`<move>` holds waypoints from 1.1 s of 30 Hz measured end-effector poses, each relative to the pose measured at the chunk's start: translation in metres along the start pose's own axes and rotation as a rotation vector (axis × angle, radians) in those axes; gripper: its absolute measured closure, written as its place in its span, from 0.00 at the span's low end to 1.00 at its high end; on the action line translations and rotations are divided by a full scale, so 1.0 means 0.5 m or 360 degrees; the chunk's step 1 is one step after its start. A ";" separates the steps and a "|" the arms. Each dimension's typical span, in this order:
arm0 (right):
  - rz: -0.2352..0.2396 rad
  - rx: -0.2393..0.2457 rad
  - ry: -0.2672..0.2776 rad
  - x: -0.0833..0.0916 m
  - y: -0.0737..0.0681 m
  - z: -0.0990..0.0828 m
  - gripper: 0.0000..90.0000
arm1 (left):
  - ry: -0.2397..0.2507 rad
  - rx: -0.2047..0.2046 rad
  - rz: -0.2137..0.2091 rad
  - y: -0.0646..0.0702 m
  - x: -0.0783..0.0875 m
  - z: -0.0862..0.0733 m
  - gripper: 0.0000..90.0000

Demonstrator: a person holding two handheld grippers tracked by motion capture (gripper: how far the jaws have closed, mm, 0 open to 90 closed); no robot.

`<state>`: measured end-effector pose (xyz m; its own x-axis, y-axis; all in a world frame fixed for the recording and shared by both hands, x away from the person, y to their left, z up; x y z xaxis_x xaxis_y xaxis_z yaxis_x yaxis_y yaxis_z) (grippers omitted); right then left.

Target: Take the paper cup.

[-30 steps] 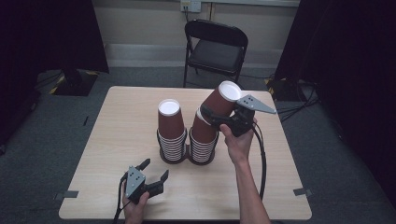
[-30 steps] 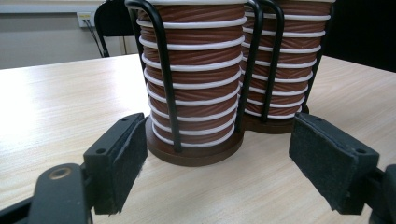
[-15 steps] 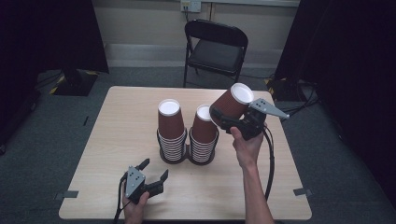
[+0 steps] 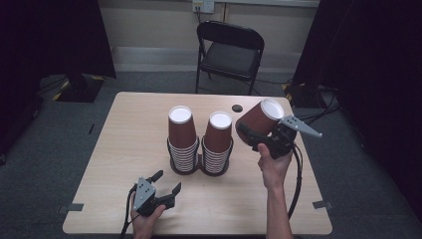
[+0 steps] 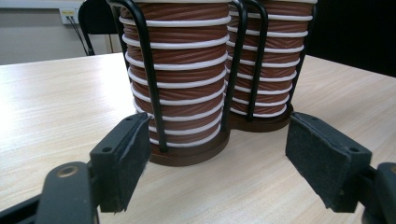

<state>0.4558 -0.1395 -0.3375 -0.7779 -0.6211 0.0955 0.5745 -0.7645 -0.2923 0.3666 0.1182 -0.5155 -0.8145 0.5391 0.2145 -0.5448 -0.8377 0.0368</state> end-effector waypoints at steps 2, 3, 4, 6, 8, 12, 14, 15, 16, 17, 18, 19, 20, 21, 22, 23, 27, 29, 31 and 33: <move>-0.0009 -0.0026 0.0003 0.007 0.006 -0.010 0.14 | -0.0003 0.0012 -0.0022 0.001 0.000 0.001 0.24; -0.0012 -0.0037 -0.0002 0.011 0.007 -0.015 0.14 | -0.0008 0.0007 -0.0028 0.002 0.000 0.001 0.24; -0.0011 -0.0042 0.0001 0.014 0.007 -0.020 0.14 | -0.0010 0.0009 -0.0031 0.002 0.000 0.001 0.23; -0.0015 -0.0048 -0.0011 0.020 0.007 -0.032 0.15 | -0.0009 0.0031 -0.0042 0.003 0.001 0.001 0.21; -0.0016 -0.0056 -0.0018 0.027 0.004 -0.042 0.15 | -0.0004 0.0061 -0.0060 0.003 0.002 0.002 0.21; -0.0011 -0.0074 -0.0030 0.035 -0.002 -0.059 0.15 | 0.0012 0.0099 -0.0078 0.002 0.002 0.005 0.21; -0.0006 -0.0085 -0.0050 0.037 -0.005 -0.072 0.15 | 0.0024 0.0126 -0.0093 0.001 0.002 0.006 0.23; -0.0002 -0.0098 -0.0058 0.039 -0.009 -0.080 0.15 | 0.0024 0.0132 -0.0096 0.000 0.002 0.005 0.23; 0.0001 -0.0097 -0.0063 0.039 -0.012 -0.089 0.15 | 0.0021 0.0135 -0.0101 0.001 0.001 0.005 0.23; 0.0001 -0.0100 -0.0076 0.039 -0.017 -0.098 0.15 | 0.0021 0.0137 -0.0107 0.002 0.000 0.006 0.23; 0.0003 -0.0104 -0.0088 0.038 -0.022 -0.106 0.15 | 0.0023 0.0139 -0.0116 0.005 0.000 0.007 0.23; 0.0013 -0.0094 -0.0097 0.037 -0.025 -0.114 0.15 | 0.0025 0.0136 -0.0123 0.008 -0.002 0.007 0.23; 0.0018 -0.0099 -0.0110 0.036 -0.030 -0.121 0.15 | 0.0024 0.0125 -0.0134 0.012 -0.003 0.008 0.23; 0.0022 -0.0097 -0.0115 0.036 -0.034 -0.127 0.15 | 0.0023 0.0116 -0.0137 0.015 -0.004 0.008 0.24; 0.0033 -0.0113 -0.0113 0.036 -0.037 -0.132 0.15 | 0.0021 0.0107 -0.0137 0.019 -0.006 0.008 0.24; 0.0049 -0.0128 -0.0113 0.036 -0.041 -0.137 0.15 | 0.0012 0.0080 -0.0125 0.020 -0.008 0.008 0.25; 0.0061 -0.0134 -0.0146 0.033 -0.051 -0.162 0.15 | 0.0004 0.0028 -0.0134 0.029 -0.010 0.013 0.30; 0.0069 -0.0143 -0.0162 0.032 -0.056 -0.177 0.15 | 0.0014 0.0041 -0.0153 0.033 -0.010 0.017 0.31; 0.0084 -0.0168 -0.0173 0.031 -0.061 -0.193 0.15 | 0.0017 0.0041 -0.0184 0.036 -0.011 0.019 0.31; 0.0097 -0.0190 -0.0177 0.030 -0.066 -0.204 0.15 | 0.0021 0.0051 -0.0194 0.040 -0.011 0.020 0.31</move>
Point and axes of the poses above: each handheld gripper's, and its own axes: x roughly backward along the jaws, z roughly out of its top, y roughly to its right, the point moved 9 cm from there along -x, roughly forward along the jaws
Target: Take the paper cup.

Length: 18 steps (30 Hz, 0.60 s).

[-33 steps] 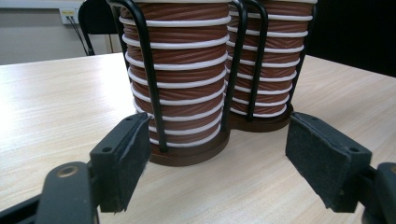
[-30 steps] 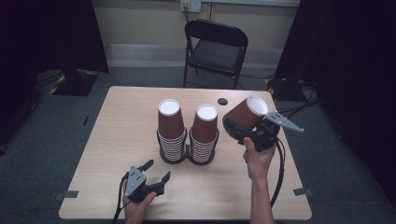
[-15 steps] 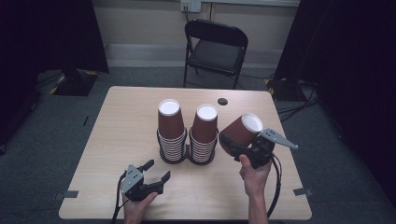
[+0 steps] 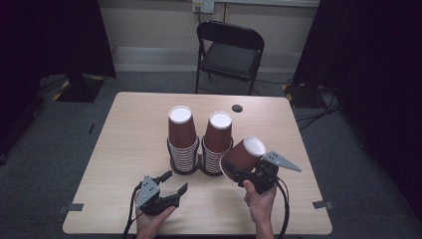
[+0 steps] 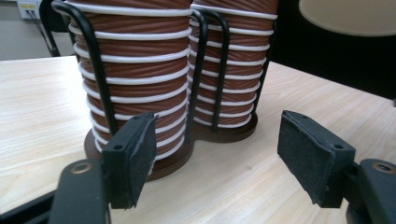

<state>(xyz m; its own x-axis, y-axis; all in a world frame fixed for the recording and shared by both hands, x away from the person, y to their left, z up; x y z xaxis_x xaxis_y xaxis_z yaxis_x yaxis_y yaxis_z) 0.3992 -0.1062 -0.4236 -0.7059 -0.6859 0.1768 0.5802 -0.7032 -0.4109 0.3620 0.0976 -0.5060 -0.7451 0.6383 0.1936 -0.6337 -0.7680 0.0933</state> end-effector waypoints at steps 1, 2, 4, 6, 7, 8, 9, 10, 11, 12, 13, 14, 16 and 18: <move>0.0003 -0.0003 -0.0006 -0.002 -0.002 -0.007 0.15 | 0.0005 0.0003 -0.0011 0.002 0.000 0.001 0.31; 0.0001 -0.0007 -0.0014 -0.004 -0.003 -0.013 0.15 | -0.0001 -0.0006 -0.0024 0.004 -0.001 0.001 0.31; 0.0006 -0.0031 -0.0018 -0.007 -0.005 -0.025 0.15 | -0.0006 0.0002 -0.0058 0.008 -0.002 0.002 0.35; 0.0024 -0.0062 -0.0028 -0.010 -0.010 -0.038 0.15 | -0.0006 -0.0009 -0.0067 0.012 -0.003 0.003 0.34; 0.0030 -0.0071 -0.0041 -0.012 -0.012 -0.045 0.15 | -0.0006 -0.0013 -0.0072 0.014 -0.003 0.003 0.34; 0.0038 -0.0080 -0.0046 -0.015 -0.015 -0.051 0.15 | -0.0006 -0.0025 -0.0073 0.014 -0.004 0.004 0.34; 0.0050 -0.0091 -0.0052 -0.017 -0.017 -0.057 0.15 | 0.0001 -0.0026 -0.0070 0.016 -0.005 0.005 0.34; 0.0063 -0.0111 -0.0056 -0.019 -0.021 -0.063 0.15 | 0.0003 -0.0032 -0.0058 0.015 -0.005 0.006 0.35; 0.0076 -0.0126 -0.0057 -0.021 -0.024 -0.068 0.15 | 0.0005 -0.0026 -0.0057 0.016 -0.006 0.006 0.35; 0.0085 -0.0125 -0.0056 -0.022 -0.027 -0.072 0.15 | -0.0004 -0.0046 -0.0063 0.015 -0.007 0.006 0.35; 0.0092 -0.0130 -0.0062 -0.023 -0.030 -0.076 0.15 | -0.0003 -0.0047 -0.0066 0.017 -0.009 0.007 0.35; 0.0100 -0.0136 -0.0058 -0.025 -0.032 -0.078 0.15 | 0.0000 -0.0049 -0.0073 0.018 -0.009 0.008 0.35; 0.0129 -0.0156 -0.0048 -0.026 -0.038 -0.083 0.15 | -0.0004 -0.0063 -0.0092 0.019 -0.011 0.009 0.35; 0.0166 -0.0192 -0.0042 -0.027 -0.045 -0.087 0.15 | 0.0009 -0.0071 -0.0130 0.024 -0.012 0.012 0.34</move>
Point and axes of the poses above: each handheld gripper's, and its own axes: x roughly backward along the jaws, z roughly out of its top, y roughly to its right, the point moved 9 cm from there along -x, roughly forward along the jaws
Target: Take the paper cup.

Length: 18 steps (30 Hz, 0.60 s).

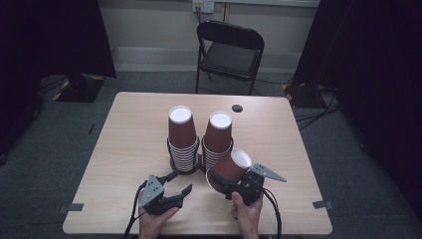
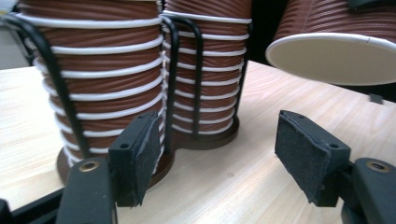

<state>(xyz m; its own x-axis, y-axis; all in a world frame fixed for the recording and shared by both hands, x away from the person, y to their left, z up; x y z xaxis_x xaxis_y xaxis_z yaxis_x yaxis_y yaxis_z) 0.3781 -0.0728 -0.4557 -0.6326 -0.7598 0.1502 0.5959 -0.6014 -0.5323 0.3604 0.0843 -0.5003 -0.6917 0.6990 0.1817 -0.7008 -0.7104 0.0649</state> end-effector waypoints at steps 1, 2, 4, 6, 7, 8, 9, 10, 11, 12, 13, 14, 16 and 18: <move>0.0018 -0.0022 0.0002 -0.002 -0.003 -0.002 0.15 | 0.0001 -0.0016 -0.0007 0.002 -0.002 0.001 0.34; 0.0021 -0.0033 0.0010 -0.003 -0.004 -0.004 0.15 | -0.0006 -0.0023 -0.0015 0.005 -0.004 0.003 0.35; 0.0056 -0.0069 0.0008 -0.006 -0.009 -0.010 0.15 | -0.0007 -0.0046 -0.0009 0.009 -0.008 0.006 0.38; 0.0070 -0.0081 0.0006 -0.008 -0.012 -0.017 0.15 | 0.0035 -0.0034 -0.0037 0.017 -0.012 0.013 0.41; 0.0083 -0.0097 0.0005 -0.009 -0.014 -0.020 0.15 | 0.0037 -0.0043 -0.0044 0.020 -0.012 0.014 0.40; 0.0100 -0.0112 0.0001 -0.011 -0.016 -0.023 0.15 | 0.0044 -0.0035 -0.0056 0.024 -0.014 0.016 0.41; 0.0106 -0.0113 -0.0007 -0.012 -0.017 -0.027 0.14 | 0.0046 -0.0034 -0.0064 0.025 -0.016 0.018 0.41; 0.0110 -0.0124 -0.0012 -0.013 -0.018 -0.030 0.14 | 0.0045 -0.0023 -0.0077 0.028 -0.018 0.018 0.41; 0.0124 -0.0143 -0.0011 -0.013 -0.019 -0.032 0.14 | 0.0043 -0.0021 -0.0101 0.031 -0.020 0.018 0.41; 0.0146 -0.0172 -0.0009 -0.014 -0.021 -0.034 0.14 | 0.0046 -0.0028 -0.0105 0.032 -0.022 0.019 0.40; 0.0161 -0.0193 -0.0013 -0.014 -0.022 -0.037 0.14 | 0.0049 -0.0031 -0.0115 0.035 -0.024 0.019 0.40; 0.0166 -0.0205 -0.0022 -0.015 -0.022 -0.040 0.14 | 0.0050 -0.0033 -0.0121 0.038 -0.025 0.019 0.42; 0.0188 -0.0236 -0.0036 -0.016 -0.024 -0.045 0.14 | 0.0057 -0.0070 -0.0112 0.040 -0.026 0.021 0.43; 0.0196 -0.0246 -0.0045 -0.017 -0.025 -0.047 0.14 | 0.0070 -0.0066 -0.0127 0.046 -0.029 0.024 0.47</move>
Point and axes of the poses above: each handheld gripper's, and its own axes: x roughly backward along the jaws, z roughly out of its top, y roughly to its right, the point moved 9 cm from there along -x, roughly forward along the jaws
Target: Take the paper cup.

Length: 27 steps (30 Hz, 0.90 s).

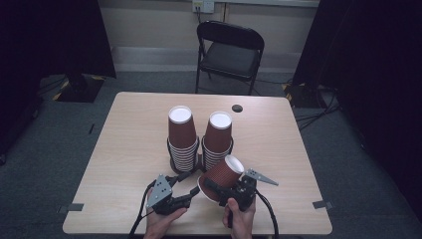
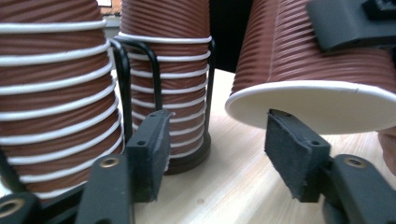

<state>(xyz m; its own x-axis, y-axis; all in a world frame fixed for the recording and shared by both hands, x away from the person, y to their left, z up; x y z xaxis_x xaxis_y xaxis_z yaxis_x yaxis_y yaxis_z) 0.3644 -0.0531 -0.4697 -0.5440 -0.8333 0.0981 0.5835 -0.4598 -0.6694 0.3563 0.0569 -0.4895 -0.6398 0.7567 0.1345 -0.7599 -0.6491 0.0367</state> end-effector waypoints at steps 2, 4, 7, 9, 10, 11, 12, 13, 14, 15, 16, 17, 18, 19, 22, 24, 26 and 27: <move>0.0021 -0.0024 -0.0002 -0.002 -0.002 0.000 0.14 | 0.0008 0.0008 -0.0022 0.005 -0.005 0.003 0.49; 0.0026 -0.0041 -0.0005 -0.004 -0.004 -0.002 0.14 | 0.0017 0.0006 -0.0023 0.008 -0.010 0.006 0.53; 0.0060 -0.0079 -0.0014 -0.006 -0.008 -0.005 0.14 | 0.0056 -0.0013 -0.0026 0.011 -0.015 0.010 0.57; 0.0088 -0.0111 -0.0026 -0.008 -0.012 -0.008 0.14 | 0.0099 -0.0028 -0.0025 0.012 -0.018 0.014 0.57; 0.0095 -0.0118 -0.0030 -0.009 -0.013 -0.010 0.14 | 0.0124 -0.0020 -0.0032 0.013 -0.019 0.016 0.58; 0.0101 -0.0129 -0.0039 -0.011 -0.015 -0.012 0.14 | 0.0134 -0.0002 -0.0046 0.014 -0.022 0.018 0.61; 0.0109 -0.0136 -0.0050 -0.013 -0.015 -0.015 0.14 | 0.0147 -0.0006 -0.0038 0.014 -0.023 0.019 0.62; 0.0117 -0.0155 -0.0061 -0.015 -0.016 -0.017 0.14 | 0.0161 -0.0019 -0.0035 0.015 -0.025 0.021 0.63; 0.0123 -0.0162 -0.0068 -0.017 -0.016 -0.019 0.14 | 0.0174 -0.0025 -0.0039 0.017 -0.026 0.022 0.64; 0.0128 -0.0177 -0.0074 -0.019 -0.018 -0.020 0.14 | 0.0187 -0.0026 -0.0037 0.018 -0.027 0.023 0.65; 0.0140 -0.0183 -0.0078 -0.020 -0.019 -0.022 0.14 | 0.0199 -0.0036 -0.0031 0.018 -0.027 0.024 0.65; 0.0150 -0.0192 -0.0088 -0.022 -0.021 -0.024 0.14 | 0.0213 -0.0041 -0.0023 0.018 -0.027 0.026 0.66; 0.0162 -0.0199 -0.0098 -0.024 -0.023 -0.026 0.14 | 0.0226 -0.0037 -0.0022 0.018 -0.027 0.028 0.66; 0.0175 -0.0211 -0.0106 -0.025 -0.025 -0.028 0.14 | 0.0240 -0.0036 -0.0019 0.019 -0.027 0.030 0.66; 0.0194 -0.0218 -0.0133 -0.031 -0.030 -0.034 0.14 | 0.0268 -0.0077 0.0021 0.020 -0.025 0.033 0.69; 0.0211 -0.0225 -0.0139 -0.033 -0.032 -0.035 0.14 | 0.0284 -0.0090 0.0032 0.023 -0.024 0.036 0.71; 0.0227 -0.0233 -0.0147 -0.035 -0.034 -0.037 0.14 | 0.0303 -0.0100 0.0044 0.026 -0.023 0.038 0.75; 0.0238 -0.0240 -0.0157 -0.035 -0.036 -0.038 0.14 | 0.0305 -0.0101 0.0051 0.026 -0.023 0.039 0.77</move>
<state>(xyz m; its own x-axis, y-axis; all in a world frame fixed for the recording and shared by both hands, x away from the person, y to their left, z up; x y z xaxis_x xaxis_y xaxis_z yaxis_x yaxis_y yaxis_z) 0.3523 -0.0244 -0.4733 -0.3922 -0.9182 0.0561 0.5525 -0.2839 -0.7837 0.3562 0.0382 -0.4712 -0.6696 0.7406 -0.0563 -0.7404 -0.6716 -0.0280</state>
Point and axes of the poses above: each handheld gripper's, and its own axes: x roughly backward along the jaws, z roughly out of its top, y roughly to its right, the point moved 9 cm from there along -x, roughly forward along the jaws
